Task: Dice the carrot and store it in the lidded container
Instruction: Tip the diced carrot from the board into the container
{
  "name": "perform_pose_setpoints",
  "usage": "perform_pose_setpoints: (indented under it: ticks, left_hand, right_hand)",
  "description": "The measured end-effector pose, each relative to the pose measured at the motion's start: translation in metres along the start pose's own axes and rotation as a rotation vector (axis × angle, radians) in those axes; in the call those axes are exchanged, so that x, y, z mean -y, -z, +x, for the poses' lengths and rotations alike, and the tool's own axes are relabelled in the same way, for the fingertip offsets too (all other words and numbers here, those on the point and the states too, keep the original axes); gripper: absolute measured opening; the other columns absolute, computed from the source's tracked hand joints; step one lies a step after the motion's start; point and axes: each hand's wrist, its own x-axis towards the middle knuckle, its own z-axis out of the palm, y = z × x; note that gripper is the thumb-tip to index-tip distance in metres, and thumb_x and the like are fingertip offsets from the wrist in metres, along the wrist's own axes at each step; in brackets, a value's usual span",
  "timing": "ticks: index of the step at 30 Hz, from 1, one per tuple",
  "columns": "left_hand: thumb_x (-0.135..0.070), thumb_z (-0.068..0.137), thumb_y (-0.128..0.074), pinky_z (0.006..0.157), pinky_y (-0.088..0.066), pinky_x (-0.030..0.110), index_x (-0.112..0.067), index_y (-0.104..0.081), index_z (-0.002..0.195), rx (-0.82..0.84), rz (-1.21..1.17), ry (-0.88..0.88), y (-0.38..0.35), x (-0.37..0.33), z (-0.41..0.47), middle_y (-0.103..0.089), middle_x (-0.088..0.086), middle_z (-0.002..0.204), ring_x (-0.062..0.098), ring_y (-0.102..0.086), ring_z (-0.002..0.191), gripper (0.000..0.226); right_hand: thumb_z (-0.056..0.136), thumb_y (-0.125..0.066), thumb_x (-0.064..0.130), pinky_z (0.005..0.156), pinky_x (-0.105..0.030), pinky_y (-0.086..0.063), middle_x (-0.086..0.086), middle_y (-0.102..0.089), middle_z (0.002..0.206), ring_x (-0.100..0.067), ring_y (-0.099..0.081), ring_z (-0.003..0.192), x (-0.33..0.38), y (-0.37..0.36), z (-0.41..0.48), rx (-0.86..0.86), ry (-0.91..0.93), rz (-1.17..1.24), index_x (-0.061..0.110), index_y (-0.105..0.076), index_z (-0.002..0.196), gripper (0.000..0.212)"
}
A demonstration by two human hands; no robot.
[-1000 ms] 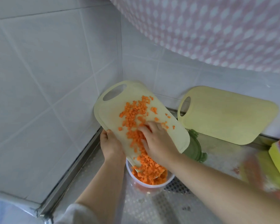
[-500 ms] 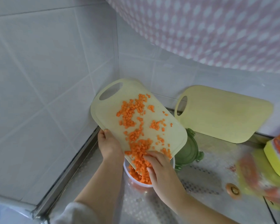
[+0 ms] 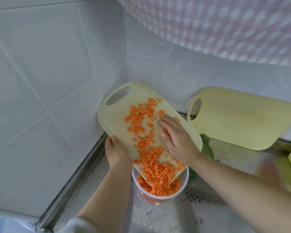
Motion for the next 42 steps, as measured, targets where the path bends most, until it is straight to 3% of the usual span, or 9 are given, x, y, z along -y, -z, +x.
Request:
perform_pose_setpoints:
  ticks: [4, 8, 13, 21, 27, 33, 36, 39, 42]
  left_hand:
    - [-0.022, 0.102, -0.033, 0.08, -0.053, 0.034, -0.024, -0.057, 0.12, 0.001, 0.021, -0.02, 0.002, 0.001, -0.001, -0.066, -0.002, 0.103, 0.018, -0.064, 0.09, 0.029]
    - [-0.023, 0.103, -0.033, 0.077, -0.053, 0.033, -0.026, -0.056, 0.118, 0.014, 0.003, -0.01, 0.002, 0.003, -0.001, -0.066, -0.002, 0.104, 0.018, -0.064, 0.09, 0.028]
    - [-0.023, 0.101, -0.033, 0.077, -0.053, 0.035, -0.023, -0.057, 0.119, 0.022, 0.01, -0.005, 0.003, 0.004, -0.003, -0.066, 0.001, 0.105, 0.022, -0.065, 0.093, 0.03]
    - [-0.025, 0.103, -0.034, 0.09, -0.053, 0.046, -0.025, -0.059, 0.106, 0.088, -0.061, 0.031, 0.008, 0.004, -0.003, -0.067, 0.007, 0.109, 0.028, -0.065, 0.102, 0.026]
    - [-0.023, 0.102, -0.036, 0.091, -0.052, 0.045, -0.027, -0.059, 0.1, 0.117, -0.104, 0.048, 0.01, 0.001, -0.005, -0.067, 0.005, 0.108, 0.025, -0.064, 0.1, 0.023]
    - [-0.019, 0.103, -0.036, 0.087, -0.054, 0.042, -0.018, -0.057, 0.118, 0.175, -0.137, 0.028, 0.013, -0.004, -0.005, -0.068, 0.008, 0.11, 0.025, -0.066, 0.099, 0.026]
    - [-0.018, 0.103, -0.036, 0.079, -0.055, 0.037, -0.016, -0.054, 0.122, 0.179, -0.142, 0.016, 0.013, -0.006, -0.007, -0.068, 0.006, 0.108, 0.022, -0.067, 0.094, 0.027]
    - [-0.018, 0.103, -0.037, 0.085, -0.055, 0.04, -0.015, -0.055, 0.122, 0.181, -0.142, 0.017, 0.013, -0.005, -0.006, -0.067, 0.009, 0.112, 0.025, -0.065, 0.099, 0.027]
    - [-0.019, 0.103, -0.036, 0.089, -0.054, 0.042, -0.019, -0.059, 0.116, 0.167, -0.141, 0.015, 0.012, -0.004, -0.005, -0.069, 0.008, 0.109, 0.024, -0.066, 0.097, 0.026]
  right_hand:
    - [0.101, -0.032, 0.032, 0.119, -0.03, -0.014, -0.008, -0.041, 0.146, -0.016, -0.025, 0.141, 0.012, -0.016, -0.025, 0.079, 0.163, -0.08, 0.005, -0.046, 0.137, 0.048]
    - [0.099, -0.038, 0.025, 0.118, -0.022, -0.01, -0.006, -0.04, 0.147, -0.013, -0.023, 0.141, 0.019, -0.017, -0.051, 0.164, 0.239, -0.018, 0.004, -0.048, 0.136, 0.043]
    - [0.098, -0.043, 0.02, 0.114, -0.025, -0.026, 0.0, -0.044, 0.14, -0.011, -0.035, 0.134, 0.031, -0.007, -0.055, 0.116, 0.24, 0.166, 0.006, -0.053, 0.132, 0.038]
    - [0.088, -0.049, 0.023, 0.106, -0.036, -0.035, -0.001, -0.063, 0.112, -0.022, -0.052, 0.112, 0.046, -0.029, -0.012, 0.227, 0.646, -0.264, 0.011, -0.067, 0.106, 0.027]
    - [0.093, -0.047, 0.009, 0.087, -0.034, -0.048, 0.001, -0.065, 0.091, -0.021, -0.058, 0.093, 0.023, -0.021, -0.044, 0.259, 0.751, -0.304, 0.012, -0.069, 0.085, 0.023]
    - [0.092, -0.053, 0.025, 0.095, -0.038, -0.046, -0.004, -0.067, 0.107, -0.022, -0.06, 0.103, 0.041, 0.013, 0.009, 0.137, 0.571, -0.139, 0.012, -0.072, 0.101, 0.024]
    - [0.09, -0.057, 0.027, 0.105, -0.041, -0.036, -0.006, -0.059, 0.126, -0.026, -0.051, 0.119, 0.053, 0.018, 0.058, 0.07, 0.42, -0.207, 0.016, -0.065, 0.118, 0.031]
    - [0.092, -0.057, 0.028, 0.111, -0.039, -0.023, -0.004, -0.046, 0.14, -0.026, -0.037, 0.131, 0.061, 0.014, 0.088, 0.138, 0.327, -0.22, 0.02, -0.058, 0.129, 0.038]
    - [0.09, -0.059, 0.031, 0.105, -0.035, -0.023, -0.002, -0.05, 0.133, -0.023, -0.039, 0.125, 0.066, 0.003, 0.098, 0.139, 0.332, -0.22, 0.021, -0.06, 0.125, 0.036]
